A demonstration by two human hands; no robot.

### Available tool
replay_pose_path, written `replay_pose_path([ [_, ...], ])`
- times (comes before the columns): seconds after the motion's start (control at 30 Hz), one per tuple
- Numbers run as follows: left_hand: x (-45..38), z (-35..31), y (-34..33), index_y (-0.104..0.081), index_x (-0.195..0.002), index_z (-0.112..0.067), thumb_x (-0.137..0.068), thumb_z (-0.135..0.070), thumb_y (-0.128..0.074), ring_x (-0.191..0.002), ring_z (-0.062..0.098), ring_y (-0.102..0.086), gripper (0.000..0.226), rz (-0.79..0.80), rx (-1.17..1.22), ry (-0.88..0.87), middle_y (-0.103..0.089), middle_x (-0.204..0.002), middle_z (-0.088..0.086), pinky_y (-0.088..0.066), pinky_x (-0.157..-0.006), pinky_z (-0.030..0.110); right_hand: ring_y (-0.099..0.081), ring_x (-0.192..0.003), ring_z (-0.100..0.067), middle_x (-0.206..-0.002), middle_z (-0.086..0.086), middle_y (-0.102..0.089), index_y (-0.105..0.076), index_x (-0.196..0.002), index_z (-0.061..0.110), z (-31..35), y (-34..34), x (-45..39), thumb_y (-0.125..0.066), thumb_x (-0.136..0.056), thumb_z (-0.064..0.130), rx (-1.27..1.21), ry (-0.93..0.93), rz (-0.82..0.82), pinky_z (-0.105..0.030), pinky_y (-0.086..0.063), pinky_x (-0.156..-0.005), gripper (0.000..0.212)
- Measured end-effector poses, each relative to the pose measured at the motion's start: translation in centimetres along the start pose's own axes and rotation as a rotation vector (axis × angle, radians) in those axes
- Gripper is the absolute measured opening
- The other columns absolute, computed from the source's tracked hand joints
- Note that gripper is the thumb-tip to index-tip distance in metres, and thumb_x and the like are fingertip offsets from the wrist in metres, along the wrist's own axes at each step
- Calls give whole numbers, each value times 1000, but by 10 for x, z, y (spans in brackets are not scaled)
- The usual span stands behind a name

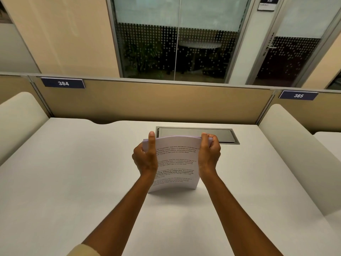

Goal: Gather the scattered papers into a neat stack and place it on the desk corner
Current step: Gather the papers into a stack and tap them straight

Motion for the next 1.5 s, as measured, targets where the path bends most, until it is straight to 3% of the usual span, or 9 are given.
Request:
replay_pose_path([
  [0.37,-7,0,-8,-55,-62,-28,-81,-73,-36,-59,17,-65,53,60,14,8,-63,-63,-5,-46,-50,21,-63,-67,-16,-75,-1,-65,-55,-74,21,-11,-3,-1,-45,-90,62,17,-46,18,-23,-45,-52,45],
  [0.47,-4,5,-16,-59,-78,-30,-70,-81,-50,-67,15,-69,53,181,56,-34,-69,-75,-5,-53,-50,18,-63,-65,-14,-73,2,-65,-56,-73,23,-9,-3,-4,-45,-88,67,6,-49,16,-20,-43,-50,48],
  [0.6,1,29,-22,-65,-105,-31,-64,-65,-76,-82,18,-72,54,319,46,-14,-74,-96,-5,-63,-63,31,-67,-70,-13,-80,2,-68,-58,-86,26,-14,-6,-1,-52,-69,83,0,-11,93,-15,-49,-47,60],
  [0.7,5,46,-25,-68,-109,-29,-65,-45,-84,-83,20,-74,49,377,76,35,-75,-99,-4,-63,-66,31,-68,-86,-16,-99,0,-67,-54,-115,22,-28,-15,2,-70,-64,71,23,31,206,-27,-61,-61,72],
  [0.9,5,57,-27,-73,-105,-20,-62,-28,-91,-83,21,-75,47,425,158,101,-78,-95,-2,-62,-63,34,-65,-96,-18,-103,7,-63,-48,-119,32,-66,-22,6,-83,-74,27,87,-8,327,-32,-61,-72,58],
  [1.07,0,54,-19,-73,-87,-33,-58,-30,-92,-76,17,-75,35,366,185,103,-77,-88,-9,-59,-56,25,-66,-96,-18,-103,11,-65,-52,-115,37,-63,-28,7,-80,-74,27,60,15,344,-39,-62,-77,50],
  [1.27,-3,41,-13,-65,-104,-44,-67,-32,-85,-88,14,-73,43,409,179,-13,-74,-99,-13,-61,-61,25,-66,-98,-20,-108,8,-66,-53,-122,32,-70,-32,12,-79,-76,27,51,-3,362,-40,-62,-78,53],
  [1.37,2,64,-13,-68,-104,-31,-68,-21,-87,-89,22,-73,42,453,165,47,-75,-98,-3,-62,-66,31,-63,-105,-19,-114,4,-65,-51,-127,26,-87,-33,20,-79,-78,22,74,-50,378,-41,-60,-84,57],
  [1.5,10,88,-13,-73,-95,-29,-74,-13,-83,-87,27,-73,28,454,183,150,-77,-93,0,-61,-65,32,-62,-106,-20,-115,4,-63,-49,-128,23,-96,-33,26,-78,-80,15,65,-69,389,-23,-58,-76,57],
])
Point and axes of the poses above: each hand's wrist, its own x-axis away from the middle knuckle, its own y-axis out of the back of the hand, z = x × y, the point moved 10 cm from there along -x, towards the middle knuckle
